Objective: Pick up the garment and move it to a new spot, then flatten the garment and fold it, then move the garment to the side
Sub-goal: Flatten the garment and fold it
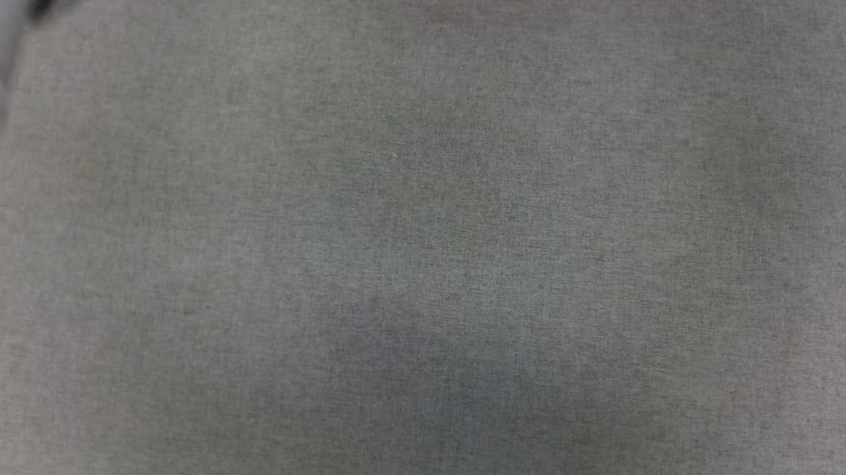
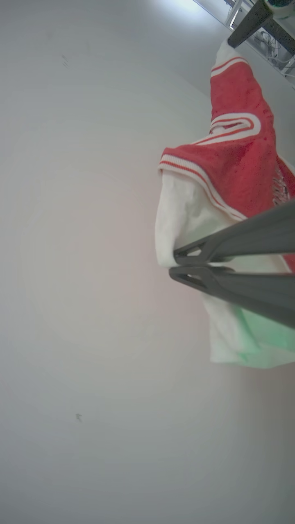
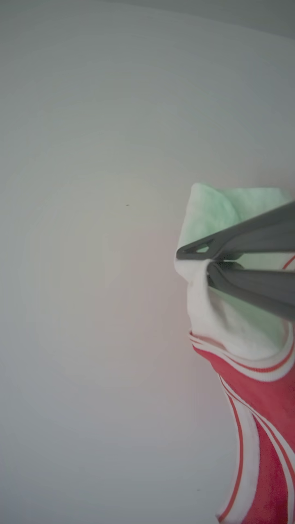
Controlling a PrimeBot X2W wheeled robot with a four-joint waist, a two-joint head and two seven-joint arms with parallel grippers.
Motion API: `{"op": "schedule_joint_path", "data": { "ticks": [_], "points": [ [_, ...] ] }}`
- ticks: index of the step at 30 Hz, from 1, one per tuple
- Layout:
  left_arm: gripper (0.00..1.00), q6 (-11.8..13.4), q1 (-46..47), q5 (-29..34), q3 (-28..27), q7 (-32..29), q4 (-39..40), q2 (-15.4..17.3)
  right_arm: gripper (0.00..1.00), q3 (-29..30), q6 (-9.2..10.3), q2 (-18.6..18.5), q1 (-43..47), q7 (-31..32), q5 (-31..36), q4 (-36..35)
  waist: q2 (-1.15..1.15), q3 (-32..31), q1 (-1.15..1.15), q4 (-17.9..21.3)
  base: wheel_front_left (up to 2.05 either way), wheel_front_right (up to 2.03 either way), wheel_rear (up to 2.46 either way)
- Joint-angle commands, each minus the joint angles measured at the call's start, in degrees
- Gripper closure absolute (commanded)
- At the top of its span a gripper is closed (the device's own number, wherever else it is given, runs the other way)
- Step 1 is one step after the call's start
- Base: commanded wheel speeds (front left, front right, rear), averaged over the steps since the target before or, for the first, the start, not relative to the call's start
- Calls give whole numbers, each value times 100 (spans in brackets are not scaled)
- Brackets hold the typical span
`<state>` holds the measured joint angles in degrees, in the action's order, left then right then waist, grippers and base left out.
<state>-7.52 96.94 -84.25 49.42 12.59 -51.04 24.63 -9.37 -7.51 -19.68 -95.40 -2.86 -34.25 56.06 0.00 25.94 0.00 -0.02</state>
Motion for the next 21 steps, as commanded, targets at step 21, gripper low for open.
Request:
{"op": "schedule_joint_path", "data": {
  "ticks": [21],
  "points": [
    [100,9,-6058,-1000,-104,248,4612,1851,100,-965,4,-1998,6466,1519,-2486,-4135,0,-999,0,-8,0,0,0]
  ]
}}
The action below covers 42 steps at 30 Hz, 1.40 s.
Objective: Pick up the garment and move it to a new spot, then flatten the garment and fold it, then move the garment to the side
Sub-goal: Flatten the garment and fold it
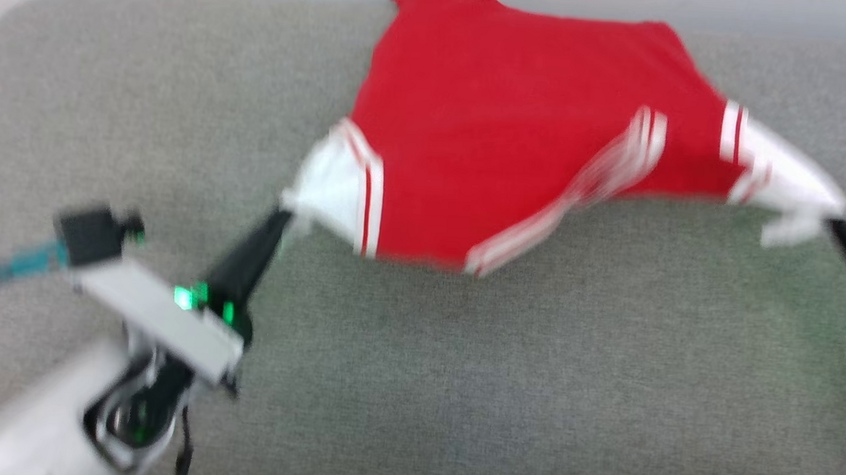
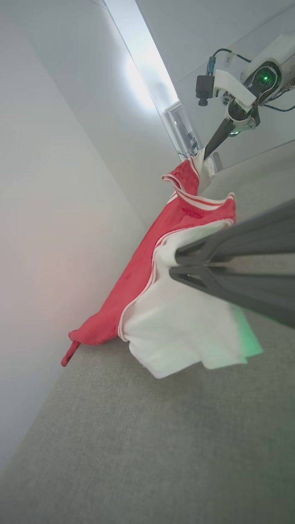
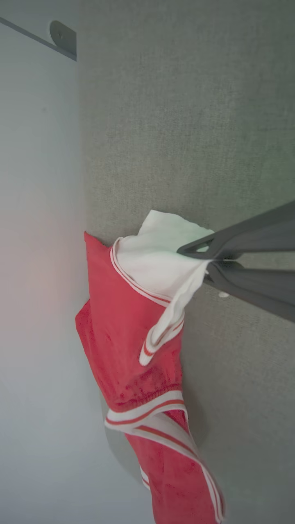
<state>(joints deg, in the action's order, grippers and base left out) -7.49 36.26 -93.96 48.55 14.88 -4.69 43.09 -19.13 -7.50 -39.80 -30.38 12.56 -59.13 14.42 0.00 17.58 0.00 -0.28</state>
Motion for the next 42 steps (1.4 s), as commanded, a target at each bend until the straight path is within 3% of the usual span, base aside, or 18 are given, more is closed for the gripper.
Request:
{"op": "schedule_joint_path", "data": {
  "ticks": [1,12,18,21,26,32,42],
  "points": [
    [100,6,-227,6,-24,20,118,81,100,77,2,-63,279,69,-38,-177,0,-213,0,25,0,0,0],
    [100,6,-2106,148,30,28,1470,882,100,986,2,-438,2872,1212,-397,-1740,0,-475,0,72,0,0,0],
    [100,5,-2867,198,73,31,2079,1384,100,1723,2,-364,4065,1620,-485,-2341,0,-447,0,-4,0,0,0],
    [100,5,-3049,268,-2,32,2208,1487,100,2037,2,-270,4503,1809,-462,-2659,0,-437,0,-51,0,0,0],
    [100,5,-2956,386,103,-135,2056,1248,100,2114,2,-27,4587,2195,-195,-2837,0,-451,0,-74,0,0,0],
    [100,5,-2651,434,338,-500,1175,701,100,1508,2,146,4049,2607,463,-2384,0,-443,0,-51,0,0,0],
    [100,6,-2231,674,513,-510,-399,-125,100,502,6,305,3275,2147,1294,-1152,0,-351,0,-74,0,0,0]
  ]
}}
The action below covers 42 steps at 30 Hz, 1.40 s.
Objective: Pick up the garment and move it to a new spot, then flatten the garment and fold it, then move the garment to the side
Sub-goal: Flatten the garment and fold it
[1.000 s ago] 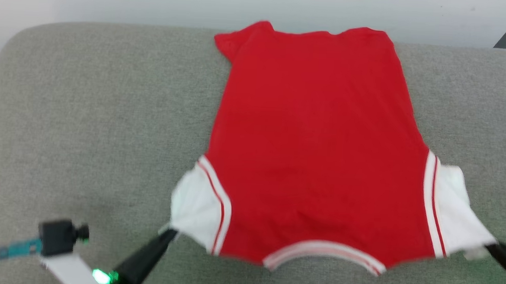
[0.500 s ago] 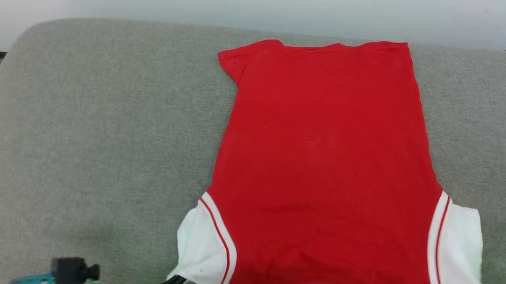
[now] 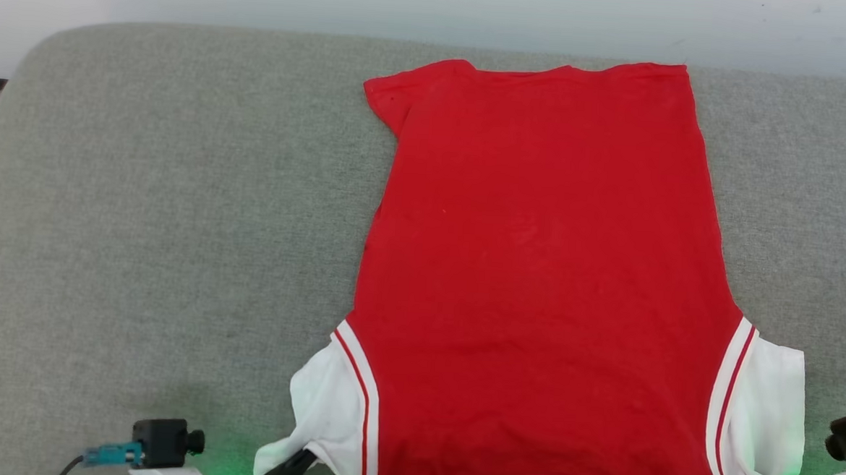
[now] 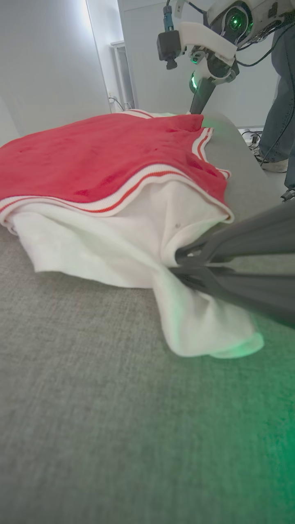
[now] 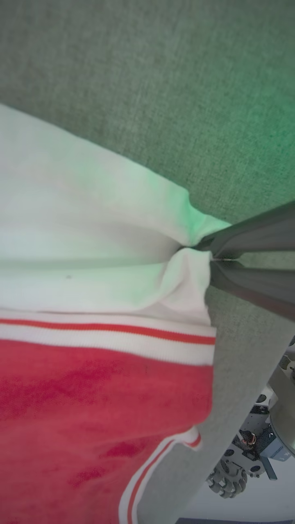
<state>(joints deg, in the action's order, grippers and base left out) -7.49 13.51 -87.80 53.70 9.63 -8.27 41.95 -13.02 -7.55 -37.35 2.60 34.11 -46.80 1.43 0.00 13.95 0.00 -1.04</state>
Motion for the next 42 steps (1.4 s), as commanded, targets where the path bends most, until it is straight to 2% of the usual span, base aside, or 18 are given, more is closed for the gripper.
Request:
{"op": "schedule_joint_path", "data": {
  "ticks": [1,8,10,11,13,14,20,21,25,29,35,42],
  "points": [
    [100,6,79,69,28,18,-117,-90,100,-201,17,44,-76,-58,90,250,0,17,0,4,0,0,0],
    [100,11,171,51,53,82,-321,-276,100,-623,34,-75,-421,-489,162,544,0,32,0,65,0,0,0],
    [100,11,132,52,25,145,-296,-232,20,-769,38,-137,-495,-546,152,446,0,23,0,142,0,0,0],
    [100,10,101,56,9,185,-272,-204,0,-779,36,-186,-524,-570,128,386,0,10,0,174,0,0,0],
    [100,10,33,71,0,241,-186,-140,0,-740,36,-365,-563,-543,104,190,0,-2,0,232,0,0,0],
    [100,10,-3,103,-19,283,-67,-75,0,-531,27,-552,-566,-498,53,-50,0,25,0,285,0,0,0],
    [100,10,66,290,-58,382,269,34,0,452,8,-1080,-577,120,-529,-1159,0,248,0,266,0,0,0],
    [100,10,66,290,-58,382,269,34,0,452,8,-1080,-577,120,-529,-1159,0,248,0,266,0,0,0],
    [100,7,315,469,-22,345,409,-11,0,1250,8,-1167,-1148,501,-776,-1395,0,501,0,82,0,0,0],
    [100,5,686,651,81,202,491,-189,0,1410,8,-793,-2393,677,-291,-883,0,800,0,-240,0,0,0],
    [100,5,1143,816,247,134,595,-445,0,960,8,86,-4545,940,772,694,0,1186,0,-731,0,0,0],
    [100,4,1554,859,478,108,642,-638,0,293,8,386,-6419,1180,1845,2560,0,1863,0,-1124,0,0,0]
  ]
}}
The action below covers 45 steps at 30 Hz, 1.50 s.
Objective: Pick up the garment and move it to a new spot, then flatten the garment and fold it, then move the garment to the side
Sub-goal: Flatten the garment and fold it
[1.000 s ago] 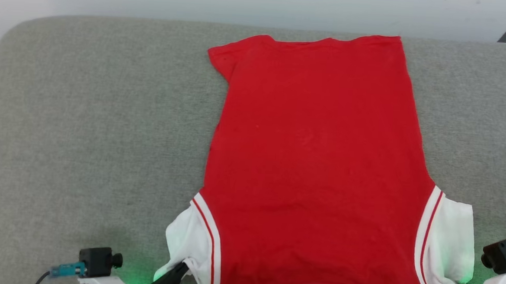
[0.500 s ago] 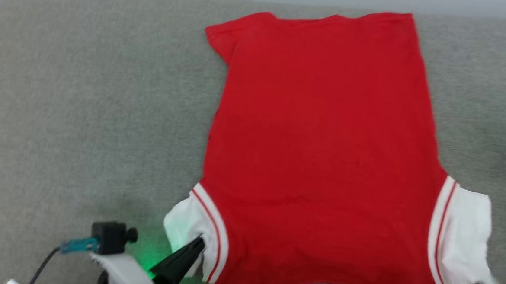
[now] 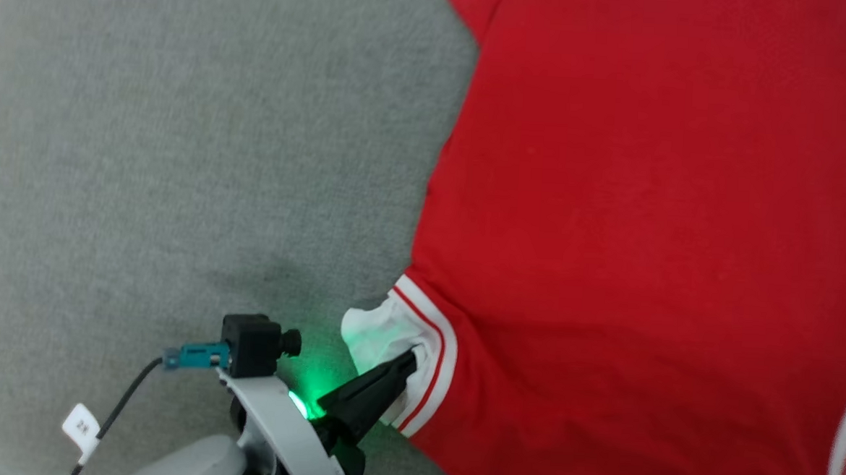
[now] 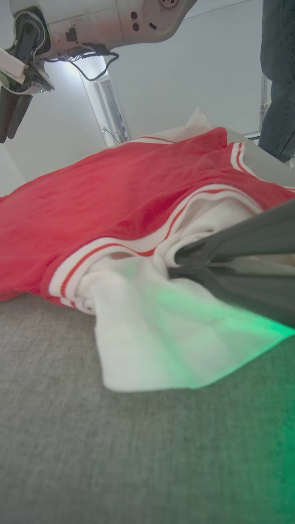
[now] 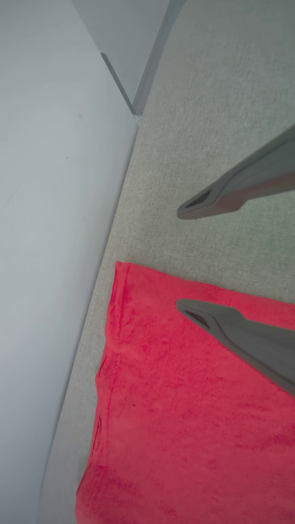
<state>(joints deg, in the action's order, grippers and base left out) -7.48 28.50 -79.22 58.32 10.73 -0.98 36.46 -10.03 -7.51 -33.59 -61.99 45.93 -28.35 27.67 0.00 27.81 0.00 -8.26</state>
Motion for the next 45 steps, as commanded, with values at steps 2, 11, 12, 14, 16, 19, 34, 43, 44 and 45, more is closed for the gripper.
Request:
{"op": "schedule_joint_path", "data": {
  "ticks": [2,11,12,14,16,19,34,43,44,45],
  "points": [
    [100,4,165,-10,64,16,-114,-135,0,-84,4,27,-329,83,180,379,0,643,0,-497,0,0,0],
    [100,38,597,-69,358,95,-292,-221,0,-192,2,246,-1151,354,519,1845,0,1076,0,-722,0,0,0],
    [100,38,639,-89,382,115,-293,-232,0,-233,1,301,-1140,417,489,1941,0,1097,0,-722,0,0,0],
    [100,43,683,-117,435,148,-305,-238,0,-336,-2,369,-1174,553,436,2106,0,1121,0,-711,0,0,0],
    [100,53,727,-146,502,180,-332,-238,5,-394,-8,397,-1209,593,376,2216,0,1138,0,-696,0,0,0],
    [100,53,772,-201,582,224,-361,-236,91,-524,-14,363,-1223,637,303,2299,0,1133,0,-679,0,0,0],
    [100,52,670,-279,133,445,-346,85,100,-1042,-7,-45,-503,-283,-851,1475,0,374,0,-111,0,0,0],
    [100,21,105,-238,-239,448,-388,257,100,-1403,5,-1107,1845,-301,-2246,-523,0,-570,0,425,0,0,0],
    [100,14,22,-249,-288,437,-384,278,100,-1415,5,-1190,2128,-298,-2324,-732,0,-674,0,502,0,0,0],
    [100,11,-65,-264,-327,436,-368,303,100,-1395,5,-1261,2419,-287,-2416,-947,0,-757,0,570,0,0,0]
  ]
}}
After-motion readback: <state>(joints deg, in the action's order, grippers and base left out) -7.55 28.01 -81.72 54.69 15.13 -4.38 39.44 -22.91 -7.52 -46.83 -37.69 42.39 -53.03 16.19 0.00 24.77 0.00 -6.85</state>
